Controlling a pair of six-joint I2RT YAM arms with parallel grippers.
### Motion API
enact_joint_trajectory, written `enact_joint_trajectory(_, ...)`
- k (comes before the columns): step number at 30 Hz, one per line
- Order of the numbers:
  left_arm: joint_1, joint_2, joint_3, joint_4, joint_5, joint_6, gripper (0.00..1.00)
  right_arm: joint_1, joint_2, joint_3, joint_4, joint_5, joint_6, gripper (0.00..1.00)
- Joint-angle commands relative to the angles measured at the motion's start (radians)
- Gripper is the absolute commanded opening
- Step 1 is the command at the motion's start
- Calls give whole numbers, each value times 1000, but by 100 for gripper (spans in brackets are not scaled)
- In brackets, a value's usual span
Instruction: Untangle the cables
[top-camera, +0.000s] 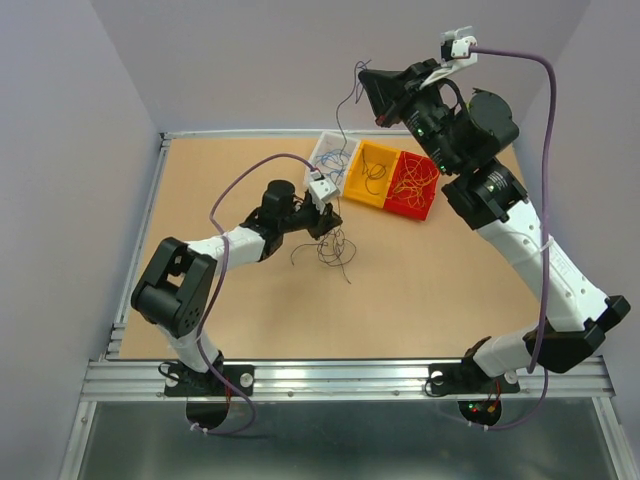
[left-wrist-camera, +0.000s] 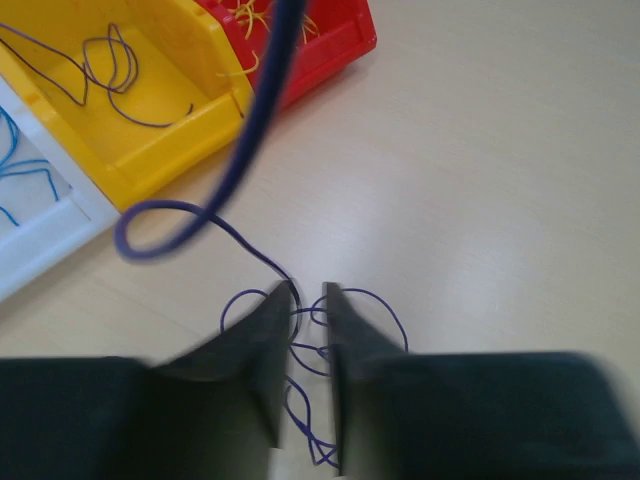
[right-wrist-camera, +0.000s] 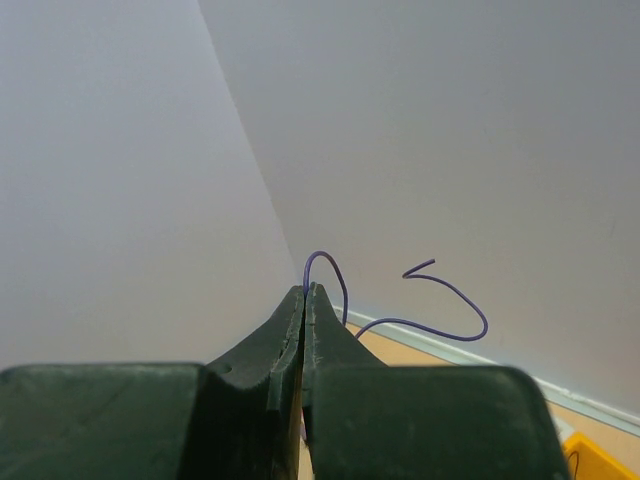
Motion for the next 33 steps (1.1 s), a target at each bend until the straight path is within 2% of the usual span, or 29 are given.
enact_joint_trajectory(1,-8,3,44,46,-15,-18,4,0,-52,-17,52,21,1,1)
enact_joint_trajectory(2,-6,-9,47,44,-29,-15,0,0,-67,-31,54,31,-2,1)
enact_joint_trajectory(8,13,-207,10,35,-64,-1,0,0,-161,-266,81,162,-28,1)
enact_joint_trajectory(12,20,-307,41,-68,-48,28,0,0,-216,-425,103,198,-34,1)
enact_joint_trajectory(14,20,-340,102,-213,-43,54,0,0,-236,-516,124,206,-23,1)
enact_joint_trajectory(18,20,-399,236,-356,-60,90,0,1,-231,-634,175,151,-25,1)
enact_joint_trajectory(23,20,-494,466,-574,-110,116,0,1,-173,-694,248,-37,-71,1)
enact_joint_trajectory(26,21,-523,530,-615,-225,127,0,0,-156,-722,290,-95,-75,1)
enact_joint_trajectory(29,24,-517,440,-583,-232,95,0,1,-170,-758,316,-118,-63,0)
enact_joint_trajectory(31,18,-450,300,-553,-184,67,0,0,-182,-769,319,-123,-59,1)
enact_joint_trajectory(33,-12,-376,235,-549,-167,73,0,0,-191,-786,319,-124,-54,1)
